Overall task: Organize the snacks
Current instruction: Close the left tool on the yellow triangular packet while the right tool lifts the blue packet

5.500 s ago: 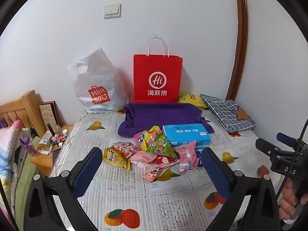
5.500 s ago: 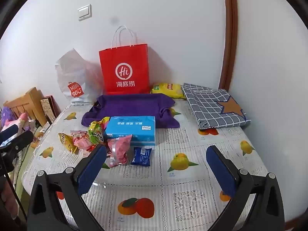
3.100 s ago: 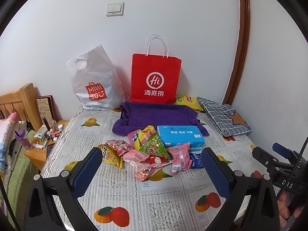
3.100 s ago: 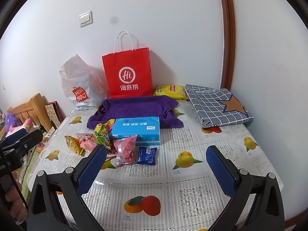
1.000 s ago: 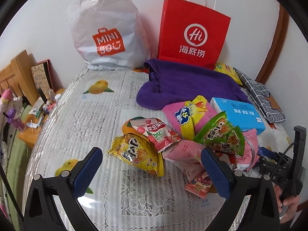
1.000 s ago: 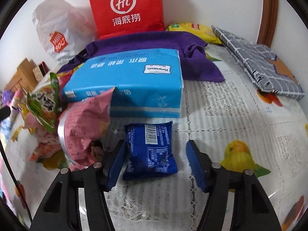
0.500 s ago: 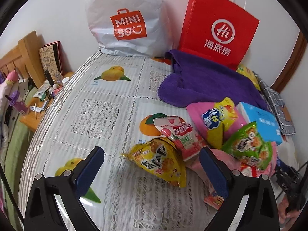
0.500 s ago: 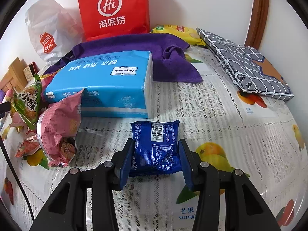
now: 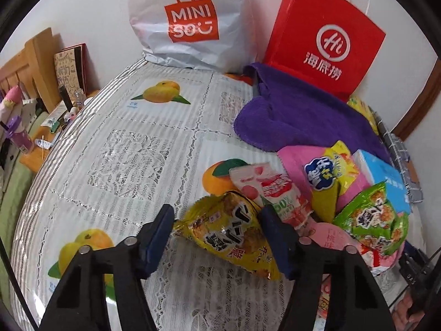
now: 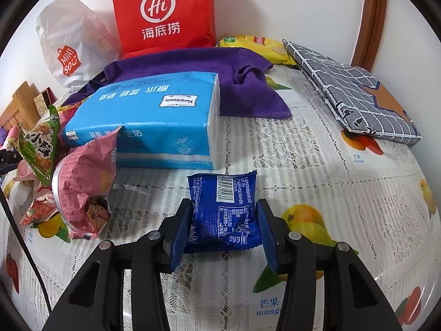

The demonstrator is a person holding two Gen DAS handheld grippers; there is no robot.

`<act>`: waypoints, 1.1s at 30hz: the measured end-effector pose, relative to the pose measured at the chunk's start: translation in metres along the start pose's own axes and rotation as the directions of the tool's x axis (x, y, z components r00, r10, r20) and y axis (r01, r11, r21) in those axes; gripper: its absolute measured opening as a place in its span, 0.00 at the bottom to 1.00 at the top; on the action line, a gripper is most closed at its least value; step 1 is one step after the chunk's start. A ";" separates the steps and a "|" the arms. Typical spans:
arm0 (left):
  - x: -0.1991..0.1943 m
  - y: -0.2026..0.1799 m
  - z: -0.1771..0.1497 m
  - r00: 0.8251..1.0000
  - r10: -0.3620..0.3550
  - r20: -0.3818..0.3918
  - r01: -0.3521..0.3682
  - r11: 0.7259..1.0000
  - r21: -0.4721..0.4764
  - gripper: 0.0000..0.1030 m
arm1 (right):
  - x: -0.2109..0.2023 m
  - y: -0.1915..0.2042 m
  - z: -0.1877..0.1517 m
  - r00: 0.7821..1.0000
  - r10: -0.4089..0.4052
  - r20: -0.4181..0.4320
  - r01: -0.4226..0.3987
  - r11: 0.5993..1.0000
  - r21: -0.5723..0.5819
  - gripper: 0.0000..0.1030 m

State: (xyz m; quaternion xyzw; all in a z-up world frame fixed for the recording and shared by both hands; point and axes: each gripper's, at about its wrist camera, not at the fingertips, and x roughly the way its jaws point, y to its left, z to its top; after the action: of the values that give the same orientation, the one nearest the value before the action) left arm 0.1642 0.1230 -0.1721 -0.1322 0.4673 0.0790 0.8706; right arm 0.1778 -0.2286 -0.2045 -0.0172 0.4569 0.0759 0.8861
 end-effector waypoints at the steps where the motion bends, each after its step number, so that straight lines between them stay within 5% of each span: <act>1: 0.003 -0.002 0.000 1.000 0.005 -0.008 -0.005 1.000 0.009 0.67 | 0.000 0.001 0.000 1.000 -0.001 0.000 0.001 1.000 -0.001 0.47; 7: 0.003 -0.003 -0.005 1.000 -0.022 0.008 0.021 0.999 0.036 0.55 | 0.000 0.001 0.001 1.000 0.005 0.001 -0.005 1.000 0.003 0.48; 18: -0.051 0.016 -0.030 0.998 -0.059 0.030 0.057 0.997 0.045 0.53 | -0.028 -0.001 -0.011 0.999 -0.037 0.030 0.036 0.999 0.041 0.43; 21: -0.059 0.011 -0.036 0.994 -0.110 0.007 0.110 0.993 0.041 0.37 | -0.045 -0.002 -0.012 0.999 -0.017 0.041 0.014 0.997 0.074 0.43; 25: -0.074 -0.002 -0.042 0.989 -0.147 0.023 0.145 0.986 0.077 0.34 | -0.068 0.001 -0.011 0.995 -0.058 0.081 0.052 0.996 0.074 0.43; 29: -0.080 -0.002 -0.045 0.991 -0.128 0.029 0.125 0.988 0.086 0.37 | -0.088 0.006 -0.014 0.990 -0.083 0.114 0.078 0.996 0.043 0.43; 31: -0.077 0.002 -0.044 0.995 -0.099 0.029 0.097 0.993 0.073 0.55 | -0.093 0.008 -0.016 0.991 -0.073 0.115 0.068 0.997 0.042 0.44; 33: -0.075 0.007 -0.043 0.994 -0.101 0.045 0.099 0.994 0.047 0.58 | -0.094 0.009 -0.018 0.991 -0.066 0.113 0.062 0.997 0.038 0.44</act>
State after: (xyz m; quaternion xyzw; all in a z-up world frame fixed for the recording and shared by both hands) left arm 0.0874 0.1156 -0.1331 -0.1340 0.4412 0.0280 0.8869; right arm 0.1079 -0.2326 -0.1380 -0.0123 0.4059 0.0404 0.9130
